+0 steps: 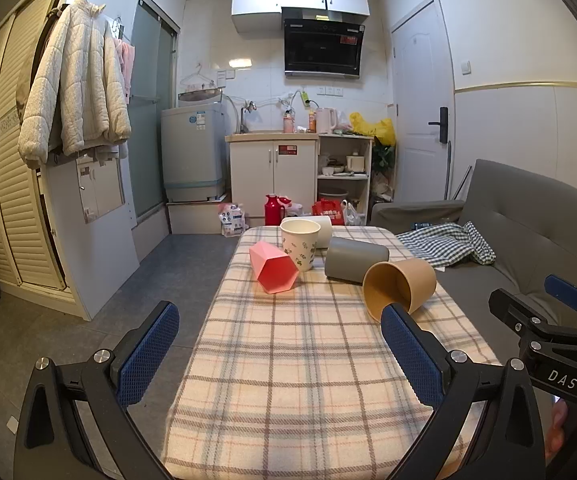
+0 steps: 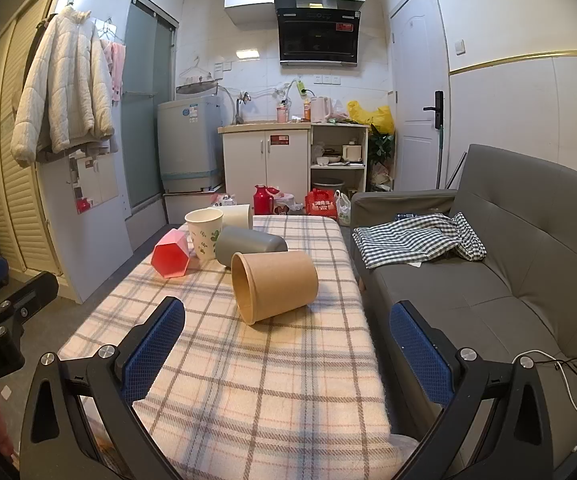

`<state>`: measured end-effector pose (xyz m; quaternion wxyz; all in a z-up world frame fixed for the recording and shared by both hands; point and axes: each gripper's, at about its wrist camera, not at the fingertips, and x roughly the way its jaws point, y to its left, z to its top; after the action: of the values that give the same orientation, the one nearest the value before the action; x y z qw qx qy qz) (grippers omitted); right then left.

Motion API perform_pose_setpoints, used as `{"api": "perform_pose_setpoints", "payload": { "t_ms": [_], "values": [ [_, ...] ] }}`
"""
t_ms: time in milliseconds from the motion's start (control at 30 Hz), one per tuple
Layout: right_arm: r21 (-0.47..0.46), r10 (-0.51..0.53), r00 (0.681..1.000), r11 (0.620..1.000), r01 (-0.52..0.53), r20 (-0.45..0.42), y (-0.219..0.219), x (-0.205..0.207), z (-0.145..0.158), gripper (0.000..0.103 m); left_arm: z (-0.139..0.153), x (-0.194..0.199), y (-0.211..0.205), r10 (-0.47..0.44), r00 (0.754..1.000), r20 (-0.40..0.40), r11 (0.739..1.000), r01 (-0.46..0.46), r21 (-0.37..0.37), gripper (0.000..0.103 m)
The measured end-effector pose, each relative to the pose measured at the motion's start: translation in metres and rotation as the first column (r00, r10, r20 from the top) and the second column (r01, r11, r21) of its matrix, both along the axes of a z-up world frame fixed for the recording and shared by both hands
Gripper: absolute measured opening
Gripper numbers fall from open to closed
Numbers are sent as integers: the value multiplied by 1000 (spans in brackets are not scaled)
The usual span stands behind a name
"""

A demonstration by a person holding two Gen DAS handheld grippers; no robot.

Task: Flip cup upside down

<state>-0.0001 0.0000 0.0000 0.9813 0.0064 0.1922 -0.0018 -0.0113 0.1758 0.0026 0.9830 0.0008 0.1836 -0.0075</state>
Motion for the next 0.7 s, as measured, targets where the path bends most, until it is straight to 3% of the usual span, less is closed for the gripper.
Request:
{"api": "perform_pose_setpoints", "payload": {
  "t_ms": [700],
  "values": [
    [-5, 3, 1000, 1000, -3, -10, 4, -1, -6, 103, -2, 2, 2, -1, 1000, -4, 1000, 1, -2, 103]
  ]
}}
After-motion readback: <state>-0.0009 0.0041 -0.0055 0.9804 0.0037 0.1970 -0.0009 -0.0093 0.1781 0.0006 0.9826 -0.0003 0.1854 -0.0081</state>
